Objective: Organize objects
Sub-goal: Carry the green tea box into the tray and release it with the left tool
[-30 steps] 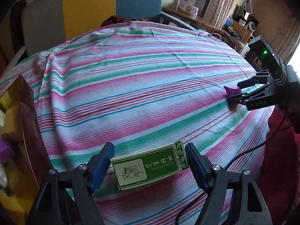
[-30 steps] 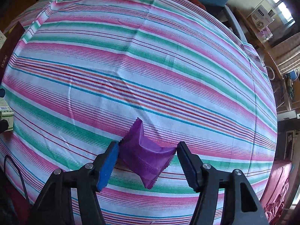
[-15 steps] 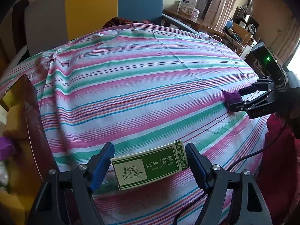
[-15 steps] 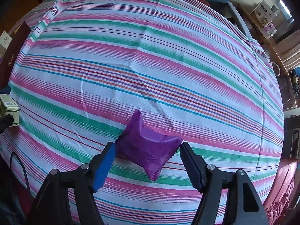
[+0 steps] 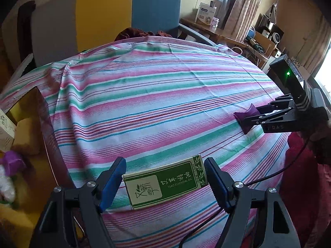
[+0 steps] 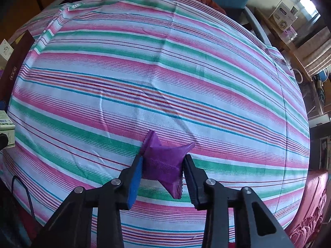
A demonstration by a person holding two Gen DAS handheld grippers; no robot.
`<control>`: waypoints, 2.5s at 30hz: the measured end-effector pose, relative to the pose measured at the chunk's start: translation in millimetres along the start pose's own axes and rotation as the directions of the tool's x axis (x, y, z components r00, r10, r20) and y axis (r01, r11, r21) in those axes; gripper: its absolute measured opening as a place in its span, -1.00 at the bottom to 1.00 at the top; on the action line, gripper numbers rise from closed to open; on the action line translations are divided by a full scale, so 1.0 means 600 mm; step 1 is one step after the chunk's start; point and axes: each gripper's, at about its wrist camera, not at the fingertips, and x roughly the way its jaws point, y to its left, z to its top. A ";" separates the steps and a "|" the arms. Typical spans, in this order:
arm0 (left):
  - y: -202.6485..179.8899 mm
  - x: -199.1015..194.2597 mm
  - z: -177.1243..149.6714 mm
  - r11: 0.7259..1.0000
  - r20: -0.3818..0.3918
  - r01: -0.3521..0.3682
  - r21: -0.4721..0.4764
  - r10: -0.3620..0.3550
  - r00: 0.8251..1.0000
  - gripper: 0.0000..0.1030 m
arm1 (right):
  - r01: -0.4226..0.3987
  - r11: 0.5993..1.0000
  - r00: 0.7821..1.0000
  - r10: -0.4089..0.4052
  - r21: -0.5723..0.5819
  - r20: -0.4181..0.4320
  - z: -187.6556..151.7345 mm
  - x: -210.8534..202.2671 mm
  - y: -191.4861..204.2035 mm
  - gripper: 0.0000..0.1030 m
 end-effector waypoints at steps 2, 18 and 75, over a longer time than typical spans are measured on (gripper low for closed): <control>0.005 -0.008 0.000 1.000 0.008 0.002 -0.009 -0.002 1.000 0.51 | 0.002 1.000 1.000 -0.002 0.017 0.018 0.000 -0.006 0.001 -0.28; 0.097 -0.115 -0.012 0.991 0.116 -0.030 -0.134 0.046 0.992 0.51 | -0.252 0.955 0.947 0.210 0.158 0.242 0.055 -0.039 0.120 -0.28; 0.353 -0.086 -0.067 0.899 -0.052 -0.260 -0.352 0.258 0.965 0.58 | -0.268 0.963 0.930 0.255 0.014 0.265 0.058 -0.027 0.185 -0.28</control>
